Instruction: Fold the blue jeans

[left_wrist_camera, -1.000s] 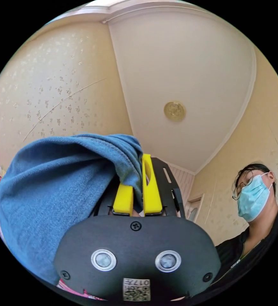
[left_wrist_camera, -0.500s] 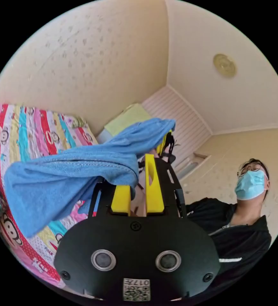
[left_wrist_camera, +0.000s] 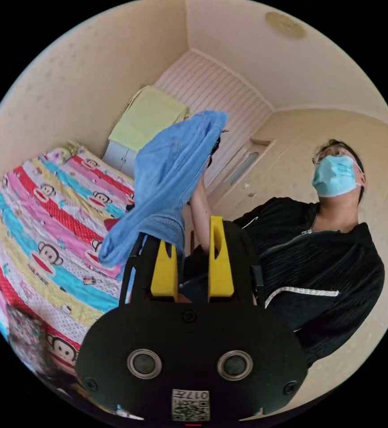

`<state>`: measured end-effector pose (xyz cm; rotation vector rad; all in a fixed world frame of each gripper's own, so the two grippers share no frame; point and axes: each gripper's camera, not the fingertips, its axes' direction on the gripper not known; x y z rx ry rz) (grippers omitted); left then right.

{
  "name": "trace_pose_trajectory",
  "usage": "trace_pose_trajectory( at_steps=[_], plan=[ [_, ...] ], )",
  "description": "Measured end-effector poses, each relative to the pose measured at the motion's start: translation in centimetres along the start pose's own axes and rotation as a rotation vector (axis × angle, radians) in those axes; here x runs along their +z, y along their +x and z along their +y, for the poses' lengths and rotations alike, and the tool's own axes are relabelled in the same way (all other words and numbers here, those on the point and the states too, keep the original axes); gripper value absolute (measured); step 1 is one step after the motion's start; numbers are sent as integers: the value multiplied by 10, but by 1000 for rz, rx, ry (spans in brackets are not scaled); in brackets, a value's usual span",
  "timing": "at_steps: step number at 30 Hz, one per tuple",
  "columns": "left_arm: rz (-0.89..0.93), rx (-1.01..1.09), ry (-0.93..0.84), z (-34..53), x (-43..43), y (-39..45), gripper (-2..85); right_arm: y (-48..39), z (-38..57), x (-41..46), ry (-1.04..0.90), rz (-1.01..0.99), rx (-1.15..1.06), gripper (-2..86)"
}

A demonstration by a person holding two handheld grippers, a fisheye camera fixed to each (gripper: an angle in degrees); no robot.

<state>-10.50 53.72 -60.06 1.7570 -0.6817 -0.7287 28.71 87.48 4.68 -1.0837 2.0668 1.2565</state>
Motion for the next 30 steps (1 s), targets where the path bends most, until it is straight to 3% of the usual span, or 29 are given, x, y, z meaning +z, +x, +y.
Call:
trace_pose_trajectory(
  at_steps=[5, 8, 13, 16, 19, 21, 24, 28, 30],
  plan=[
    [-48, 405, -166, -15, -32, 87, 102, 23, 9, -22, 142, 20, 73, 61],
    [-138, 482, -111, 8, -64, 111, 81, 26, 6, -45, 118, 251, 77, 62],
    [-222, 153, 55, 73, -125, 81, 78, 30, 4, -104, 93, 650, 134, 61],
    [-287, -194, 166, 129, -159, 44, 84, 30, -1, -110, -7, 827, 132, 62],
    [-335, -379, 291, 200, -194, 18, 82, 23, 1, -129, 53, 1046, 159, 61],
    [-178, -480, 659, 273, -229, 8, 75, 18, 2, -142, 108, 970, 141, 60],
    [-254, -257, 987, 305, -227, 40, 29, 29, -12, -116, -37, 696, 54, 57],
    [-366, -183, 810, 240, -190, 30, 73, 38, -23, 15, -558, 331, -174, 25],
    [-312, -76, 595, 169, -139, 13, 89, 30, -17, 61, -617, 117, -288, 16]
  ],
)
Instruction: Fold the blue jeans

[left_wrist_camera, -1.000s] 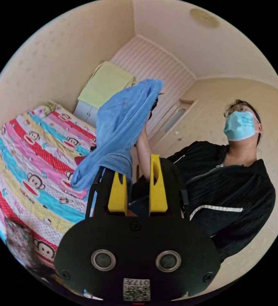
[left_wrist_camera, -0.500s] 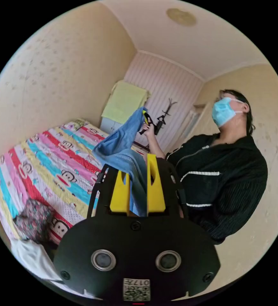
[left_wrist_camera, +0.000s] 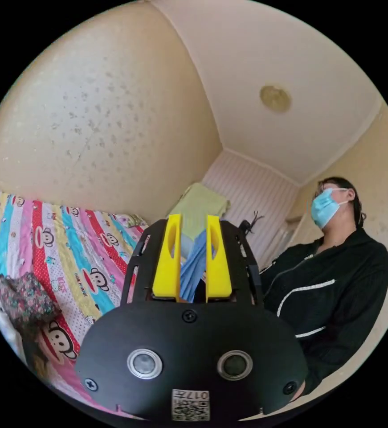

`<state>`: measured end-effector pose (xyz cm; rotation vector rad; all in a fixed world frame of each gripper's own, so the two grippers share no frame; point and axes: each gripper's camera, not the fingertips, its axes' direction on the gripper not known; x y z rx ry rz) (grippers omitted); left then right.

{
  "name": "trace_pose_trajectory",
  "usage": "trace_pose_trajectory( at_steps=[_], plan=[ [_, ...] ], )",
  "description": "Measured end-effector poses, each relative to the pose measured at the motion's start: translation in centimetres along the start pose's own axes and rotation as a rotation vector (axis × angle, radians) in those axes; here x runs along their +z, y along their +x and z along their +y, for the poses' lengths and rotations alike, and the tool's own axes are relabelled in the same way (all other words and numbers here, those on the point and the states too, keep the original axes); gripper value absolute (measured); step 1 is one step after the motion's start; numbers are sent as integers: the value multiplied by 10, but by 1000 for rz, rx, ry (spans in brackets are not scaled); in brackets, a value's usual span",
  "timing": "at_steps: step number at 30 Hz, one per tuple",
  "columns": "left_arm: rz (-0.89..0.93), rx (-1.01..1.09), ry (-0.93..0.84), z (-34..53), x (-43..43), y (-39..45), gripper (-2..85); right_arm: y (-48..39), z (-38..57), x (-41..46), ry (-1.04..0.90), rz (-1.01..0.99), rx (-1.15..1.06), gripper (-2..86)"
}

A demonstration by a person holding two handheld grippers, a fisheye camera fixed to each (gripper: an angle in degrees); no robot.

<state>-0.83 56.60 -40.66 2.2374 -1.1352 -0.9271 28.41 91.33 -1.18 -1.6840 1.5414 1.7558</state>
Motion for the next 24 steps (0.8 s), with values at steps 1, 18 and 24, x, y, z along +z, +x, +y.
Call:
trace_pose_trajectory(
  at_steps=[1, 18, 24],
  plan=[
    [32, 37, -44, -6, 23, 4, 89, -4, -10, 16, 78, -139, -87, 13],
    [17, 295, -426, 6, 268, 86, 68, 20, -19, 51, 302, -348, -93, 28],
    [40, 72, -132, 4, 237, 59, 57, 68, 35, 27, 745, -279, 246, 32]
  ],
)
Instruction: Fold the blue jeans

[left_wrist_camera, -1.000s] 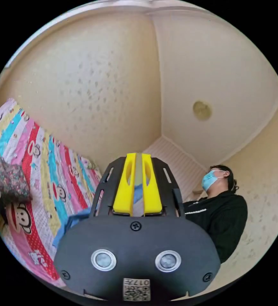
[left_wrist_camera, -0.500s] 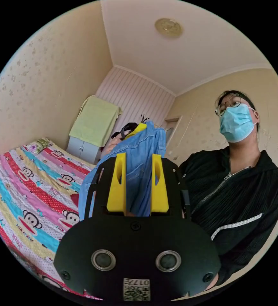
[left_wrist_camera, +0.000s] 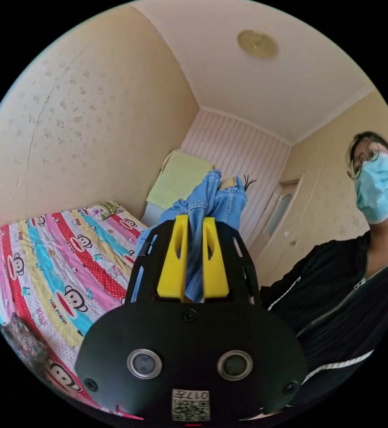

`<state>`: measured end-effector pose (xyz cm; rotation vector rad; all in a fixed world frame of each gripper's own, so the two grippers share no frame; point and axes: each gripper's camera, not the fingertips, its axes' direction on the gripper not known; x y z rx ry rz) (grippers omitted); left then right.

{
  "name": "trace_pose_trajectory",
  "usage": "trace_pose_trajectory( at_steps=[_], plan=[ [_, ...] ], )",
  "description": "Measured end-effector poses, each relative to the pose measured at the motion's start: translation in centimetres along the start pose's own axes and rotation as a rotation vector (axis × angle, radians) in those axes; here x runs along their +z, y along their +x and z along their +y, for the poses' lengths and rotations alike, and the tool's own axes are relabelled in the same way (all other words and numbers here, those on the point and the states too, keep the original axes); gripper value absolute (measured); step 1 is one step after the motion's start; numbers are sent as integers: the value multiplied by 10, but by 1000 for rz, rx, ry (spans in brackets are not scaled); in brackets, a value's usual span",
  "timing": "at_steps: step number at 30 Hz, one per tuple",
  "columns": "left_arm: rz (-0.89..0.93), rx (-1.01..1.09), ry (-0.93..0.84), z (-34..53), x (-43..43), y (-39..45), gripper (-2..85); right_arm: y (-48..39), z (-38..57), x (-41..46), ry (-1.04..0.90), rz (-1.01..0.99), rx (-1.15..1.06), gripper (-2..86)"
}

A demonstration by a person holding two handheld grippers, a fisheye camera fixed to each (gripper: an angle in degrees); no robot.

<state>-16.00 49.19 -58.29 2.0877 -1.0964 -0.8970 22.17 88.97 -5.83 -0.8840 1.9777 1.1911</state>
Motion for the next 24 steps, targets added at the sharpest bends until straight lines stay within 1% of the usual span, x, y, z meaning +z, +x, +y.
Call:
trace_pose_trajectory(
  at_steps=[1, 2, 3, 4, 5, 6, 7, 8, 9, 11, 12, 13, 14, 15, 16, 17, 18, 19, 21, 24],
  plan=[
    [-13, -17, 29, 0, -5, -1, 56, 2, 2, -13, 88, 11, 16, 31],
    [-70, -24, 76, -2, -14, 3, 56, 3, 2, -17, 112, 27, 35, 33],
    [-166, -7, 105, -5, -22, 12, 56, 6, -2, -20, 102, 56, 86, 44],
    [-221, 7, 115, -6, -24, 18, 56, 9, -11, -13, 12, 69, 121, 61],
    [-339, 33, 136, -9, -26, 30, 57, 10, -15, -6, -46, 86, 143, 79],
    [-439, 47, 162, -10, -25, 42, 57, 10, -24, 12, -144, 136, 173, 114],
    [-480, 55, 176, -10, -23, 47, 57, 8, -29, 31, -181, 184, 189, 127],
    [-541, 73, 203, -8, -17, 55, 58, 6, -30, 39, -178, 198, 197, 133],
    [-590, 89, 219, -5, -9, 61, 59, 5, -29, 53, -147, 188, 226, 132],
    [-656, 94, 221, 0, 4, 68, 59, 8, -26, 74, -107, 92, 293, 132],
    [-699, 84, 210, 3, 12, 70, 59, 13, -22, 89, -111, 54, 377, 135],
    [-719, 77, 203, 5, 16, 71, 59, 17, -17, 100, -128, 88, 456, 141],
    [-745, 63, 189, 9, 23, 71, 60, 17, -15, 104, -131, 129, 486, 142],
    [-751, 51, 179, 14, 28, 69, 60, 13, -11, 111, -134, 220, 501, 145],
    [-747, 45, 176, 16, 29, 67, 60, 9, -9, 117, -154, 301, 500, 132],
    [-736, 36, 168, 20, 30, 63, 60, 7, -8, 119, -156, 328, 499, 125],
    [-724, 29, 164, 24, 29, 60, 60, 2, -5, 116, -129, 357, 482, 80],
    [-722, 23, 163, 26, 27, 58, 60, 2, -2, 111, -101, 344, 488, 53],
    [-676, 24, 176, 34, 14, 49, 56, 11, 3, 102, -98, 322, 545, 41],
    [-637, -5, 257, 47, -17, 30, 37, 16, 9, 75, -10, 244, 560, 32]
  ],
)
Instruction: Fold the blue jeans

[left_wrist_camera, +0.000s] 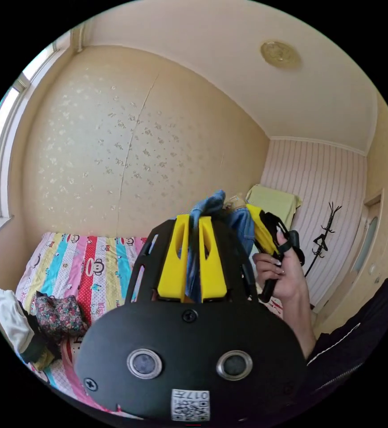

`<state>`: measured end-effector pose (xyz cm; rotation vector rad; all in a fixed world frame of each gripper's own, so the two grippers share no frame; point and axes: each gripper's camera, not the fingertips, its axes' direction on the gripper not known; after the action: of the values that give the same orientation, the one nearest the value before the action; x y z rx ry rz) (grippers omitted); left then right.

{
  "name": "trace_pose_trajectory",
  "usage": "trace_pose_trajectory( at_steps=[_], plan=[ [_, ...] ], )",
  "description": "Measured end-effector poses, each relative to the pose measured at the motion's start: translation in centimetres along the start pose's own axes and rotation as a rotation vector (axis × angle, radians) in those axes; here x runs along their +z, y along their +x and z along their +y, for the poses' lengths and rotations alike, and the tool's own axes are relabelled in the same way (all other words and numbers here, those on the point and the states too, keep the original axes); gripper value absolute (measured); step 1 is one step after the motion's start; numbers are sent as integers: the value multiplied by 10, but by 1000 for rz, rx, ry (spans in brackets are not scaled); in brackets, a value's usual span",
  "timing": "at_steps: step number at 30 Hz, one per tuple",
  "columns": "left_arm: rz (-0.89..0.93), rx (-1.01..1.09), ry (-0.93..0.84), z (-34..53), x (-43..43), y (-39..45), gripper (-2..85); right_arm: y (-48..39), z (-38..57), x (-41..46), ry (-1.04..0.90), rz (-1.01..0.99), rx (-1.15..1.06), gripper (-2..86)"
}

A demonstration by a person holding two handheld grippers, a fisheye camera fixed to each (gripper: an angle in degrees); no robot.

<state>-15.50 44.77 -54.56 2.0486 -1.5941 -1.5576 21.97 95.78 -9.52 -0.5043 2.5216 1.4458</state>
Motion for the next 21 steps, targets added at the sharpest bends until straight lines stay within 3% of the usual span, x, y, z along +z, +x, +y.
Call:
trace_pose_trajectory(
  at_steps=[4, 9, 13, 15, 21],
  plan=[
    [137, -23, -5, 8, -6, -47, 34, -11, -3, -22, 16, -124, -105, 29],
    [515, -46, -116, 27, 15, -92, 45, -25, 0, -25, 14, -357, -152, 27],
    [486, -74, -238, 43, 37, -104, 38, -54, -16, -12, -49, -504, -210, 26],
    [572, -91, -295, 52, 53, -105, 73, -69, -25, -1, -88, -585, -221, 26],
    [842, -291, -91, 85, 60, -132, 141, -134, -65, 44, -220, -818, -265, 26]
  ],
)
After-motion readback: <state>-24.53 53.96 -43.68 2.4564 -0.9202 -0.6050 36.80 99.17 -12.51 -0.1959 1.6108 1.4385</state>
